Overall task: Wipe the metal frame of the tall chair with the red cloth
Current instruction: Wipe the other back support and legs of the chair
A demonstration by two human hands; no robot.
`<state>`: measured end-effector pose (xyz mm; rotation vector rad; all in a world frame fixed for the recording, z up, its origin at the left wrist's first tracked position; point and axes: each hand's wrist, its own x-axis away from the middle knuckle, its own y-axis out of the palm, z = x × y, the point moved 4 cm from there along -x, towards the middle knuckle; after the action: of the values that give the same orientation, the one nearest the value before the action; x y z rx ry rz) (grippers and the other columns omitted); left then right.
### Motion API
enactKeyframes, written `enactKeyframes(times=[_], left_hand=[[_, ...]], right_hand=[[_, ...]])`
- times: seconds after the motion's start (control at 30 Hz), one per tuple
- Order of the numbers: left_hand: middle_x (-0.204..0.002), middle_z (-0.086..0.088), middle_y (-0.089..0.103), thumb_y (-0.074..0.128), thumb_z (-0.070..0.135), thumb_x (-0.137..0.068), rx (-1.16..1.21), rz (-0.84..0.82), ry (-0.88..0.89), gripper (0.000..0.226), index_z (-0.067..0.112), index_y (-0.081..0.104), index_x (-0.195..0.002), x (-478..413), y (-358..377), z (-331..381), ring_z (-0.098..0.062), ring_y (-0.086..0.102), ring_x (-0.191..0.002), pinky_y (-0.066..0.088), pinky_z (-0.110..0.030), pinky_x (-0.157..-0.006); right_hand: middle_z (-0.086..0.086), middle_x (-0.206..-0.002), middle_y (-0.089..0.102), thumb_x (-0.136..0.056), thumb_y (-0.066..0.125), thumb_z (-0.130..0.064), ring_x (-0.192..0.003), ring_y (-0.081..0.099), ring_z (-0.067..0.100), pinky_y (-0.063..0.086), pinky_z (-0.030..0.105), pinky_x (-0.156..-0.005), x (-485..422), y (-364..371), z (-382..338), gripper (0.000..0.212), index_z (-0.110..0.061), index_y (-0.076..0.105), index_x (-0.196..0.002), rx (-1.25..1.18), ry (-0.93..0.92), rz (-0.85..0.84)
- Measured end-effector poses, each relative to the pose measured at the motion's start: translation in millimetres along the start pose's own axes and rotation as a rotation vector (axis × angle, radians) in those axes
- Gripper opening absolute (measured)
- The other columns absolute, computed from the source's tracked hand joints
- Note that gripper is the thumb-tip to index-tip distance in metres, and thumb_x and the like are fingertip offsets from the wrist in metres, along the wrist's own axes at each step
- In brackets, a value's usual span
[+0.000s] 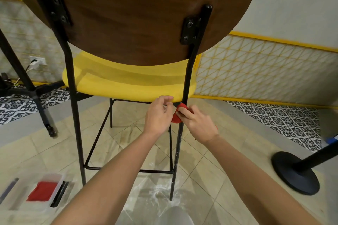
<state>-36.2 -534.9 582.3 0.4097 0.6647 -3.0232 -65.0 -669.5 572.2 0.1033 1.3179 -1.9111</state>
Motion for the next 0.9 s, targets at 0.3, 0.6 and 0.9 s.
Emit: enactKeyframes(times=[0.3, 0.6, 0.9], left_hand=[[-0.111, 0.003, 0.064, 0.044, 0.025, -0.098, 0.039, 0.001, -0.06, 0.026, 0.018, 0.06, -0.117, 0.8, 4.1, -9.4, -0.009, 0.056, -0.101, 0.042, -0.021, -0.084], [-0.114, -0.001, 0.065, 0.041, 0.024, -0.099, 0.028, -0.036, -0.114, 0.029, 0.014, 0.061, -0.118, 6.4, 17.5, -27.4, -0.014, 0.057, -0.106, 0.041, -0.022, -0.087], [-0.12, 0.0, 0.063, 0.04, 0.024, -0.099, 0.006, -0.115, -0.193, 0.031, 0.016, 0.058, -0.124, 17.8, 38.0, -61.8, -0.005, 0.053, -0.102, 0.034, -0.01, -0.079]], right_hand=[[0.004, -0.116, 0.062, -0.072, 0.077, -0.005, -0.093, 0.043, 0.022, 0.051, 0.029, -0.047, -16.3, -16.7, 27.9, 0.048, -0.012, 0.063, -0.117, -0.058, 0.137, 0.163], [0.0, -0.117, 0.043, -0.065, 0.078, -0.003, -0.088, 0.043, 0.021, 0.038, 0.023, -0.038, 5.3, 15.0, -0.8, 0.049, -0.011, 0.066, -0.111, -0.054, 0.017, 0.049], [0.003, -0.117, 0.041, -0.066, 0.072, -0.004, -0.081, 0.042, 0.022, 0.043, 0.028, -0.043, 34.9, 54.2, -24.0, 0.043, -0.011, 0.066, -0.108, -0.076, -0.038, -0.044]])
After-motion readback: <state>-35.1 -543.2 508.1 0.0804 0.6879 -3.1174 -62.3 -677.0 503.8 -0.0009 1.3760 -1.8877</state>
